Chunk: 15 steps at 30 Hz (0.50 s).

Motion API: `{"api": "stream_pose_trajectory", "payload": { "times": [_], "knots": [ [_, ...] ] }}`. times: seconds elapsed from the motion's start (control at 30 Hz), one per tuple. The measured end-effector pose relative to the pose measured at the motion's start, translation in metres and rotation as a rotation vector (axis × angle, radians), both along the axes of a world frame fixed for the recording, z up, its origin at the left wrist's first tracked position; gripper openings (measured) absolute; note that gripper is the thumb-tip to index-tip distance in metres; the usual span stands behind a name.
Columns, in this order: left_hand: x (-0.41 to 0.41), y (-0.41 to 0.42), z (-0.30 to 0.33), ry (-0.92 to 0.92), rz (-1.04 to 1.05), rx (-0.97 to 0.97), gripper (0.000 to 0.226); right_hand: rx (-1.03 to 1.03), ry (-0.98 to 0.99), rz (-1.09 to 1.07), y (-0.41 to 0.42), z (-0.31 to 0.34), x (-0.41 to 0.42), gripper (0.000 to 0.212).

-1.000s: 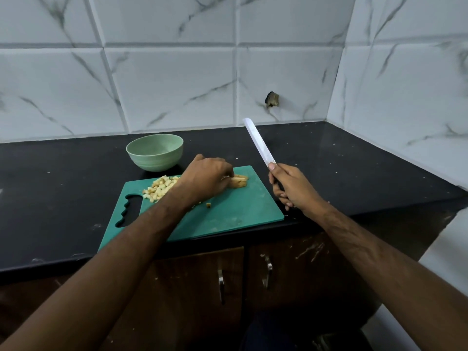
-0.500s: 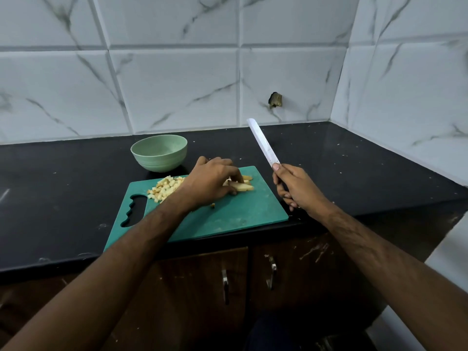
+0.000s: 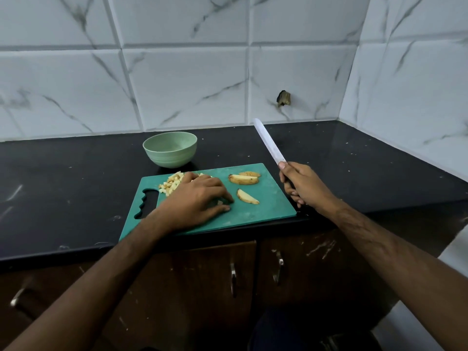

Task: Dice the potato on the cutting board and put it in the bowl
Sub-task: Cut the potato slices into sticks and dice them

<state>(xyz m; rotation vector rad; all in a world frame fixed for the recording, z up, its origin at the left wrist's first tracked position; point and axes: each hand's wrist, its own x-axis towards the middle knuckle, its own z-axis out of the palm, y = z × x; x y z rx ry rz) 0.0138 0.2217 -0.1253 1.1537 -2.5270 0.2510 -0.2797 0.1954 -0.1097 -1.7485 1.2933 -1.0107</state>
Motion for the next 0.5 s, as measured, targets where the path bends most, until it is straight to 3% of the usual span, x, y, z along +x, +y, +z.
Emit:
{"api": "stream_pose_trajectory", "payload": {
  "times": [0.13, 0.27, 0.4, 0.5],
  "knots": [
    [0.001, -0.001, 0.003, 0.012, 0.076, -0.153, 0.01, 0.063, 0.203, 0.08, 0.014, 0.013, -0.004, 0.042],
    [-0.004, -0.001, 0.004, 0.008, 0.142, -0.241, 0.014, 0.071, 0.606, 0.114, 0.039, 0.028, -0.006, 0.045],
    [-0.022, 0.003, 0.003, -0.016, 0.066, -0.189, 0.033, 0.09, 0.769, 0.092, 0.067, 0.032, -0.004, 0.043],
    [-0.035, 0.003, 0.001, 0.007, 0.034, -0.159, 0.033, 0.092, 0.853, 0.059, 0.08, 0.026, 0.001, 0.042]
  ]
}}
